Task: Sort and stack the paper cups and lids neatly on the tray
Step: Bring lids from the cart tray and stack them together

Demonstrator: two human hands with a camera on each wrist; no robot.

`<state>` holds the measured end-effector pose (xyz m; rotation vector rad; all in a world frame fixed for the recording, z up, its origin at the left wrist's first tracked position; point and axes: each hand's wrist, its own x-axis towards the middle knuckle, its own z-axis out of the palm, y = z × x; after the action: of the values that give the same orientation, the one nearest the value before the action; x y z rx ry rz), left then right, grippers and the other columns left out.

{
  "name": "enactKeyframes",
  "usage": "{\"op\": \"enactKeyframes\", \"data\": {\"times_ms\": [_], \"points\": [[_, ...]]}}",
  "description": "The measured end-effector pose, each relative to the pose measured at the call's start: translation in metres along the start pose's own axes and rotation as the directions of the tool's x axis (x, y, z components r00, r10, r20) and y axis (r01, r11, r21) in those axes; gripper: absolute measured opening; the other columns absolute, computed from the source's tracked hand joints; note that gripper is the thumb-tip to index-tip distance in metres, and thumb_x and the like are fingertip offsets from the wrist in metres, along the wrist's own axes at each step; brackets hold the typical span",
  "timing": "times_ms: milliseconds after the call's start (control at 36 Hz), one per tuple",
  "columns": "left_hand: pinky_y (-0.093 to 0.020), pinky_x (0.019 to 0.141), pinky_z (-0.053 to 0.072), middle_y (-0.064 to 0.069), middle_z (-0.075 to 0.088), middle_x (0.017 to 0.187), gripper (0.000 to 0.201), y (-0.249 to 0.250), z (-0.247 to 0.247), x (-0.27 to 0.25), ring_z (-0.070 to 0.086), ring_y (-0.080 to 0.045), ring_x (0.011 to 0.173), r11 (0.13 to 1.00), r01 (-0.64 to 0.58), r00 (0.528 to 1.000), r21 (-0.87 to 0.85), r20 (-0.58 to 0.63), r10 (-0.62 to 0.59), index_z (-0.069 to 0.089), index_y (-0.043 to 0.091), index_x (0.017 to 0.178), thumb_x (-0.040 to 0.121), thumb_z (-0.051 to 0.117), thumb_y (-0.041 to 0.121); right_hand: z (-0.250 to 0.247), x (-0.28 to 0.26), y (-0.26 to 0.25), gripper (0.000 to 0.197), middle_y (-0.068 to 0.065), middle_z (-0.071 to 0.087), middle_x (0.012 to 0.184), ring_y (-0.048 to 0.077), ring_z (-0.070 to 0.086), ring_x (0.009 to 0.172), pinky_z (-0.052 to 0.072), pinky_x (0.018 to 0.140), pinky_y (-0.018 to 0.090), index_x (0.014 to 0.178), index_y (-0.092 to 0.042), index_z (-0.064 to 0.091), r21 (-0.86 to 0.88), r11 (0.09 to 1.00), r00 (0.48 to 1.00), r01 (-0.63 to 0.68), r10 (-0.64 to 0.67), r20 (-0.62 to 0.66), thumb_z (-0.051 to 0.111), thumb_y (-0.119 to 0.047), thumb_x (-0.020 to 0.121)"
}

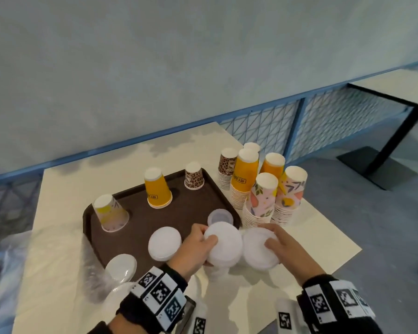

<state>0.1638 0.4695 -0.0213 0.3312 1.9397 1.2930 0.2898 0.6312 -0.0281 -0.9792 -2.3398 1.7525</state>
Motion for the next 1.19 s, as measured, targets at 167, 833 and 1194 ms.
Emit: {"op": "enactKeyframes", "data": {"times_ms": [167, 833, 1194], "points": [[-0.018, 0.057, 0.051, -0.006, 0.048, 0.114, 0.026, 0.009, 0.027, 0.012, 0.052, -0.013, 0.093, 0.992, -0.116, 0.993, 0.049, 0.042, 0.114, 0.034, 0.008, 0.118, 0.096, 0.045, 0.015, -0.043, 0.026, 0.019, 0.033, 0.004, 0.061, 0.11, 0.018, 0.057, 0.099, 0.045, 0.076, 0.027, 0.115, -0.022, 0.054, 0.018, 1.0, 1.0, -0.012, 0.012, 0.009, 0.058, -0.018, 0.082], [-0.028, 0.101, 0.035, -0.014, 0.042, 0.141, 0.044, 0.016, 0.169, 0.107, 0.044, -0.027, 0.128, 0.785, 0.049, 0.986, 0.618, 0.093, -0.135, 0.034, 0.004, 0.135, 0.097, 0.044, 0.022, -0.158, 0.131, 0.121, 0.018, 0.001, 0.055, 0.099, 0.017, 0.053, 0.092, 0.041, 0.066, 0.02, 0.098, -0.021, 0.049, -0.463, 0.886, 0.946, -0.004, 0.153, 0.285, 0.062, -0.017, 0.085], [-0.03, 0.102, 0.03, -0.016, 0.045, 0.14, 0.036, 0.019, 0.182, 0.104, 0.044, -0.026, 0.128, 0.506, 0.064, 0.998, 0.86, -0.043, -0.052, 0.042, -0.001, 0.131, 0.097, 0.035, 0.007, -0.157, 0.149, 0.125, 0.037, 0.005, 0.059, 0.099, 0.021, 0.057, 0.088, 0.043, 0.077, 0.023, 0.072, -0.035, 0.041, -0.504, 0.855, 0.948, 0.121, 0.052, 0.314, 0.073, -0.018, 0.074]]}}
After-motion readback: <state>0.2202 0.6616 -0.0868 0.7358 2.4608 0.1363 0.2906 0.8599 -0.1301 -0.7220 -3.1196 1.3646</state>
